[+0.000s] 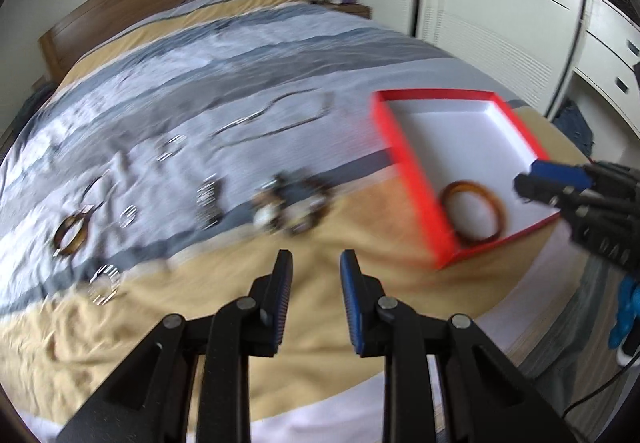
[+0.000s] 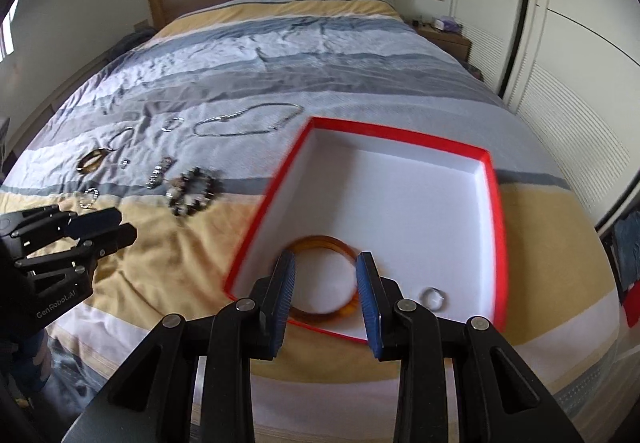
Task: Organize jewelry
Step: 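Withdraw both open tools from box back toward remaining jewelry, then grasp twisted silver bangle with left tool while right tool grasps beaded bracelet, then carry silver bangle in left tool and beaded bracelet in right tool to box, then open right tool releasing beaded bracelet while left tool releases silver bangle, then withdraw both tools from box and move toward remaining jewelry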
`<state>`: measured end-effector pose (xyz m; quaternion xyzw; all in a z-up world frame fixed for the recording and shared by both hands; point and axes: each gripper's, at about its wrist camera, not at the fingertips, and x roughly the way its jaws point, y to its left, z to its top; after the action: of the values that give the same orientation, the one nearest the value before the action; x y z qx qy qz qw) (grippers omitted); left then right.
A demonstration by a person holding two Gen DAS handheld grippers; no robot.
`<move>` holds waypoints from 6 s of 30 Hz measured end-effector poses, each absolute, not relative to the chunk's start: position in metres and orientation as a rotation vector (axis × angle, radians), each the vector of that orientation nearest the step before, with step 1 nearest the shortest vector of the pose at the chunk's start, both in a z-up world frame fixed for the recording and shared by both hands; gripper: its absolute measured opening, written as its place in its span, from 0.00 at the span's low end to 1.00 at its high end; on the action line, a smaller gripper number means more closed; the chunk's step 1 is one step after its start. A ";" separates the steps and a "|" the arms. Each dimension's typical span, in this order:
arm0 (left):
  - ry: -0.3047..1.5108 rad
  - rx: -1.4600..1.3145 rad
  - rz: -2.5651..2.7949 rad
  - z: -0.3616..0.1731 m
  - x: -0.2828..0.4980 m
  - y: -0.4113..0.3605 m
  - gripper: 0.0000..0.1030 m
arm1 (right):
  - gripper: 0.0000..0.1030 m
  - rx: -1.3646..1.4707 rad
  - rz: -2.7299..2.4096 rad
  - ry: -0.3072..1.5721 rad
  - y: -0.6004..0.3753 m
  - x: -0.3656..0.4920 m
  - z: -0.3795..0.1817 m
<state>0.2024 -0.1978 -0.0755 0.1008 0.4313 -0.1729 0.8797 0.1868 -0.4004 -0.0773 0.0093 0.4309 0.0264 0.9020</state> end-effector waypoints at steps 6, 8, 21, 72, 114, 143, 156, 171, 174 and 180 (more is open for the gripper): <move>0.916 0.130 -0.207 -0.077 0.205 -0.111 0.23 | 0.31 -0.004 0.146 0.892 -0.353 0.202 -0.074; 0.918 0.106 -0.158 -0.078 0.207 -0.086 0.23 | 0.31 -0.009 0.180 0.896 -0.336 0.209 -0.076; 0.966 -0.077 0.002 -0.109 0.258 0.011 0.23 | 0.34 -0.040 0.203 0.992 -0.274 0.281 -0.120; 0.894 -0.002 -0.294 -0.033 0.250 -0.130 0.07 | 0.10 -0.020 0.121 0.727 -0.362 0.249 -0.006; 0.942 0.224 -0.506 -0.113 0.286 -0.354 0.14 | 0.19 0.073 -0.178 0.881 -0.513 0.249 -0.117; 0.816 0.165 -0.419 -0.010 0.198 -0.261 0.23 | 0.43 0.040 -0.130 0.790 -0.429 0.162 -0.020; 0.807 0.158 -0.219 0.010 0.124 -0.141 0.23 | 0.51 -0.041 -0.107 0.758 -0.339 0.107 0.005; 0.811 0.094 -0.047 0.016 0.066 -0.049 0.23 | 0.62 -0.155 0.008 0.666 -0.267 0.061 0.031; 0.798 0.086 -0.039 0.020 0.056 -0.041 0.23 | 0.63 -0.170 0.023 0.649 -0.256 0.053 0.037; 0.766 0.068 -0.031 0.029 0.039 -0.026 0.23 | 0.64 -0.197 0.034 0.618 -0.241 0.039 0.050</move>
<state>0.0390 -0.0258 0.0290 0.0330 0.3736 -0.0153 0.9269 0.0386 -0.2414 0.0502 -0.0969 0.3034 0.0168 0.9478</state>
